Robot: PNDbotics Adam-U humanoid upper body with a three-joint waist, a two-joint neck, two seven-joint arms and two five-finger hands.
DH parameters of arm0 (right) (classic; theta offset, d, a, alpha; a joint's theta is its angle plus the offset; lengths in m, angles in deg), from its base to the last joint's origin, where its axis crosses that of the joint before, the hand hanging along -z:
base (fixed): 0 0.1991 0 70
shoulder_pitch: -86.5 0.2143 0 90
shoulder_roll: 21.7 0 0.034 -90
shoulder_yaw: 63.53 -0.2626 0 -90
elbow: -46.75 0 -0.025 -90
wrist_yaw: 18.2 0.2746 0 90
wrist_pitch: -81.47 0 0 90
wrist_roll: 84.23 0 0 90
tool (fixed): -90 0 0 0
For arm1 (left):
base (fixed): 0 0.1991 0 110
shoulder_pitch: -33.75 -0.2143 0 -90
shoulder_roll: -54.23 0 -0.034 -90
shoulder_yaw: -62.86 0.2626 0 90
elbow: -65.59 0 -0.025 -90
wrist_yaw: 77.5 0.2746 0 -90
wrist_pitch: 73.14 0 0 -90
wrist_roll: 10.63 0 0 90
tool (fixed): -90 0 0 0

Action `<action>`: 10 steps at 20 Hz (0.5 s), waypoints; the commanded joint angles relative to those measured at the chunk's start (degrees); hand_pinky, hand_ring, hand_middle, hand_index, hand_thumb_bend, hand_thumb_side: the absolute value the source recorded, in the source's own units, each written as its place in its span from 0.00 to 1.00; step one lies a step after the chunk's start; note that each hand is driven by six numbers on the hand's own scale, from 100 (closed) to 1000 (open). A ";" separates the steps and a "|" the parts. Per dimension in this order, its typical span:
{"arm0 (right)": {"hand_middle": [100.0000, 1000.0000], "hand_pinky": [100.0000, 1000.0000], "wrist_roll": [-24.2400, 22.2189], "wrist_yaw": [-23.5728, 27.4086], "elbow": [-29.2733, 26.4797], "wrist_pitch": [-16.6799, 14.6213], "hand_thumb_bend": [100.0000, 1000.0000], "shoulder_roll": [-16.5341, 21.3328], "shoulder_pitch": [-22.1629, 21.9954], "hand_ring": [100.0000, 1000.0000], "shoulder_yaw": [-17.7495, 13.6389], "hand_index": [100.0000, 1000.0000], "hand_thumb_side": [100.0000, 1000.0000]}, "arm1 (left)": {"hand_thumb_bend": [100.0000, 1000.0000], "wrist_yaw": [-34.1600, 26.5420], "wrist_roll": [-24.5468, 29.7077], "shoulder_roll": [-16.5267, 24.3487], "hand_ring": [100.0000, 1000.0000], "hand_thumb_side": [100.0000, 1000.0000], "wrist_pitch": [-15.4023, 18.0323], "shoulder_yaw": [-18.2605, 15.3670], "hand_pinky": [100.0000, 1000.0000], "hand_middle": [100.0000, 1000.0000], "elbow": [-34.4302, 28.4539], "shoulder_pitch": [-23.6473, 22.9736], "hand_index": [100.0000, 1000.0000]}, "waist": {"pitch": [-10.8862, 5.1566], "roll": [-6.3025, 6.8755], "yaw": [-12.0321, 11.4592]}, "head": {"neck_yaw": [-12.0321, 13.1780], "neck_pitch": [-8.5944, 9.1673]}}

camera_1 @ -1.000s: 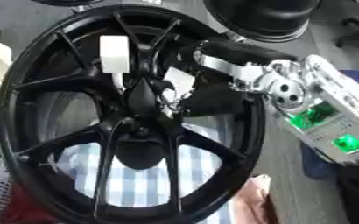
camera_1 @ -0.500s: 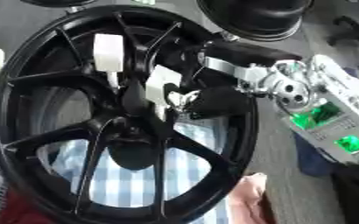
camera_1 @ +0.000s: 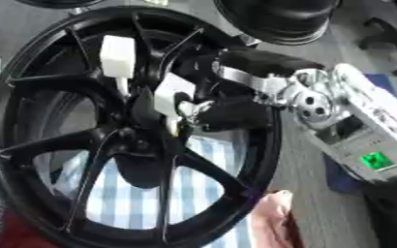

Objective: Pull the pin out of the wheel hub.

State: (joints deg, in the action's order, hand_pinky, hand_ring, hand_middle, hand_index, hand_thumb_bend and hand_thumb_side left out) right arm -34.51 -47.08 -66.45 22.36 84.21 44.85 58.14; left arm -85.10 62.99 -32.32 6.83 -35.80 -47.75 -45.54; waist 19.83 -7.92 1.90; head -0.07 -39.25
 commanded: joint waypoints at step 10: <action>0.69 0.91 -0.86 1.56 -1.21 4.73 0.00 -0.55 1.16 0.92 0.07 0.95 0.93 | 0.01 0.24 -0.06 0.46 0.79 0.83 -0.25 -0.34 0.57 0.55 -1.25 0.09 0.69 | -1.73 -0.01 0.73 | 0.44 -1.16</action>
State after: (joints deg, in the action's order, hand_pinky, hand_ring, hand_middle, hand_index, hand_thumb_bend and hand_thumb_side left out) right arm -32.81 -45.33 -66.77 24.06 83.13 45.35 58.55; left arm -85.05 63.03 -32.62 6.66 -35.80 -47.75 -45.68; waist 19.62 -8.26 2.48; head 0.25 -40.17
